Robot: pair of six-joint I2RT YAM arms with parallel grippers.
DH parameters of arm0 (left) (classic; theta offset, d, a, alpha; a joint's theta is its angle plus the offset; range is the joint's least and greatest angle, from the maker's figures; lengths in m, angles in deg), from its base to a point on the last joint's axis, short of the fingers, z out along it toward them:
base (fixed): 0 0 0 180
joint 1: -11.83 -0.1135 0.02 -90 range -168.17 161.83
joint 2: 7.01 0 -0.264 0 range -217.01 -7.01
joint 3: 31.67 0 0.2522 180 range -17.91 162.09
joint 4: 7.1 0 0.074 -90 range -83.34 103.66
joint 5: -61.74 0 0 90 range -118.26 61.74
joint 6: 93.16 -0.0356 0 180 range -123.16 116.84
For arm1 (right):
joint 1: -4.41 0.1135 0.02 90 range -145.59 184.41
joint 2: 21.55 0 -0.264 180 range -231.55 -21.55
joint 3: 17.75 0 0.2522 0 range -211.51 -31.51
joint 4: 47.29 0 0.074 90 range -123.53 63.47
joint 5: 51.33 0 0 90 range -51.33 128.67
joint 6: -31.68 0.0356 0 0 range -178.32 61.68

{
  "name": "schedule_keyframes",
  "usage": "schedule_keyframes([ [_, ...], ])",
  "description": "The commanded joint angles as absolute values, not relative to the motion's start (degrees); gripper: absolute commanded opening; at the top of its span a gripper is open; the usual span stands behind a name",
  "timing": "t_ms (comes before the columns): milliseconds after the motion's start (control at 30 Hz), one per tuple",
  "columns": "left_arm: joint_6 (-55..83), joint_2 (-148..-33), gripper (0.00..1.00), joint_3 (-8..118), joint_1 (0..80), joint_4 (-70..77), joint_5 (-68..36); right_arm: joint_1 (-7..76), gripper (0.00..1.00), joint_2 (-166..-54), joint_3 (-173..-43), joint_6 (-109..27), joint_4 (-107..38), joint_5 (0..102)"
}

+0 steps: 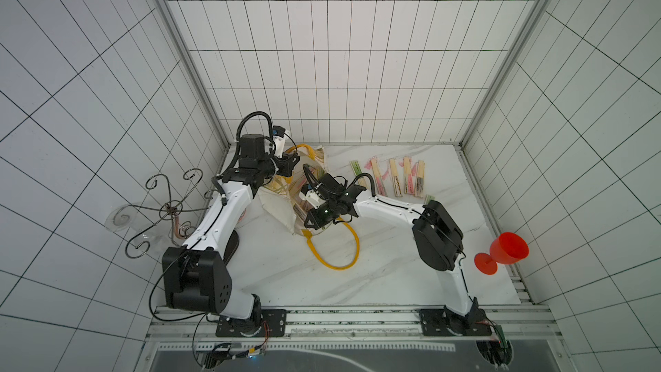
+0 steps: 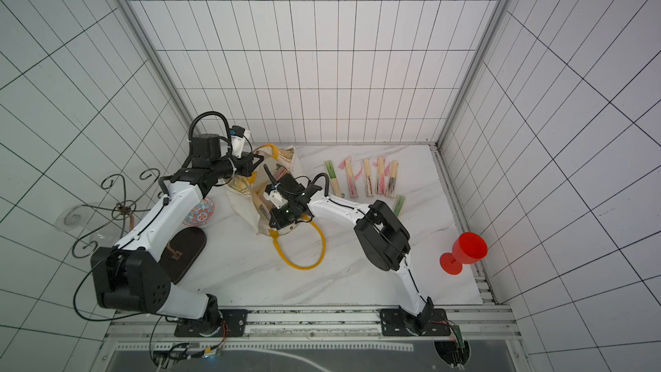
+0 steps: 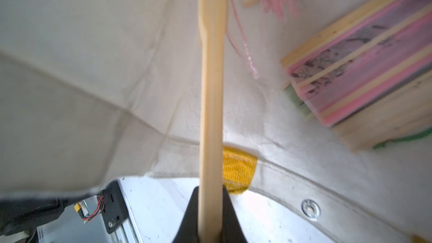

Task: Take out the folding fans from the tote bags
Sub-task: Pick up the folding fan from the canvas bag.

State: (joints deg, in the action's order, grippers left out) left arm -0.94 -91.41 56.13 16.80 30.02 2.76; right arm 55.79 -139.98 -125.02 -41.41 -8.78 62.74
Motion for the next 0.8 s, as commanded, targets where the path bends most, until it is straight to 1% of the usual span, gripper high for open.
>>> schedule_keyframes([
  [0, -0.26, -90.52, 0.0, 58.08, 16.23, 26.7, 2.68, 55.07, 0.0, -136.42, -119.07, -41.73, -7.69, 60.54],
  [333, -0.13, -89.96, 0.0, 58.0, 15.1, 26.52, 1.98, 52.56, 0.0, -124.04, -105.8, -38.17, -7.78, 57.48],
  [567, 0.62, -90.15, 0.0, 58.02, 14.18, 26.26, 1.88, 50.77, 0.0, -114.04, -97.72, -35.64, -7.86, 57.93],
  [767, 0.79, -90.16, 0.0, 58.05, 14.03, 26.34, 1.97, 47.23, 0.0, -103.85, -90.53, -32.07, -8.08, 58.57],
])
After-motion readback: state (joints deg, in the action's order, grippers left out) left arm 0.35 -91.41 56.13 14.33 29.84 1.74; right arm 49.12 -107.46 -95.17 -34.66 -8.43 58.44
